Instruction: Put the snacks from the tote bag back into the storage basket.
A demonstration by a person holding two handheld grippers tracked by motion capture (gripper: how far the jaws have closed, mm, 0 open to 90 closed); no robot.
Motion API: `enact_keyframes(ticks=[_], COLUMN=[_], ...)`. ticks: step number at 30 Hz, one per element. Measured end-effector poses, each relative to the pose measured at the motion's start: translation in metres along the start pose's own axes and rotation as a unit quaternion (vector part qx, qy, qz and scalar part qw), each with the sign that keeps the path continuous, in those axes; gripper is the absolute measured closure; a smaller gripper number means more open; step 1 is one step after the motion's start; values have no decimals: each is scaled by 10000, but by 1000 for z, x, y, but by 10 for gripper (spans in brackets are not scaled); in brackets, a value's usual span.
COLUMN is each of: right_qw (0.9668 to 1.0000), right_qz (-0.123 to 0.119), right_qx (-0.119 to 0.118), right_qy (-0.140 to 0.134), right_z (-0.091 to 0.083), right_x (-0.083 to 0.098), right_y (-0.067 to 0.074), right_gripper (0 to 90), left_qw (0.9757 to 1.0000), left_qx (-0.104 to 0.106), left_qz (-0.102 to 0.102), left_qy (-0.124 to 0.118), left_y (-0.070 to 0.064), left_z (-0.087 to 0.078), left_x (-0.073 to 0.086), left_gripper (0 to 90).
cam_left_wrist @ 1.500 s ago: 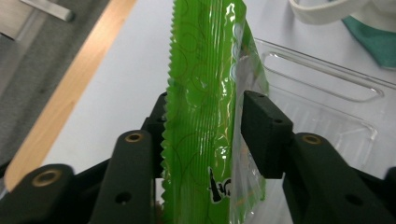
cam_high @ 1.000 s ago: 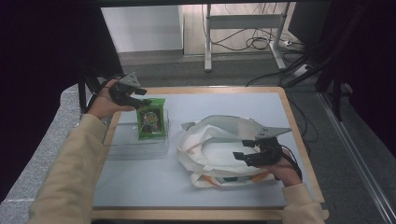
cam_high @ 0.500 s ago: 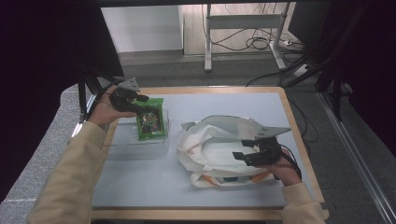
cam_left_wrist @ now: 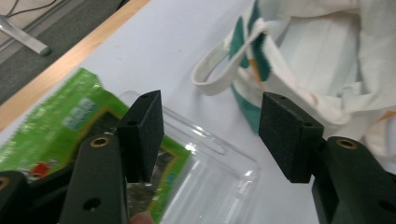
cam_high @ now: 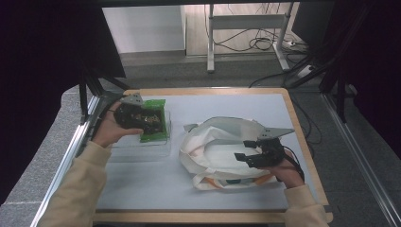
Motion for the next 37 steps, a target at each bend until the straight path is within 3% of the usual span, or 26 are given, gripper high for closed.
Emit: enact_keyframes(ticks=[6,10,13,22,25,37], right_qw=[10000,9999,9999,9998,9998,9997], right_qz=[13,32,55,87,98,85], right_qx=[23,41,79,120,133,145], right_qy=[-28,-98,-118,-129,-139,-177], right_z=[-2,-5,-7,-8,-7,-9], right_x=[-1,-3,-3,-4,-4,-5], right_y=[-1,-2,-4,-5,-6,-7], right_gripper=[340,340,339,330,329,318], left_qw=[9995,9993,9989,9984,9988,9980], left_qx=[157,40,138,287,280,247], left_qz=[-181,-248,-309,-283,-247,-423], left_qy=[-200,-262,-334,-408,-312,-401], left_y=[-31,-44,-57,-88,-91,-88], left_z=[4,9,14,28,32,33], left_x=[7,14,17,27,30,32], left_gripper=[396,395,394,386,379,346])
Point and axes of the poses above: each handheld gripper's, and its own axes: z roughly forward along the jaws, x roughly out of its underside, y roughly to its left, the point moved 10 cm from there along z, roughly forward along the jaws, and after that the axes turned 6 degrees about y, right-handed, at the moved point
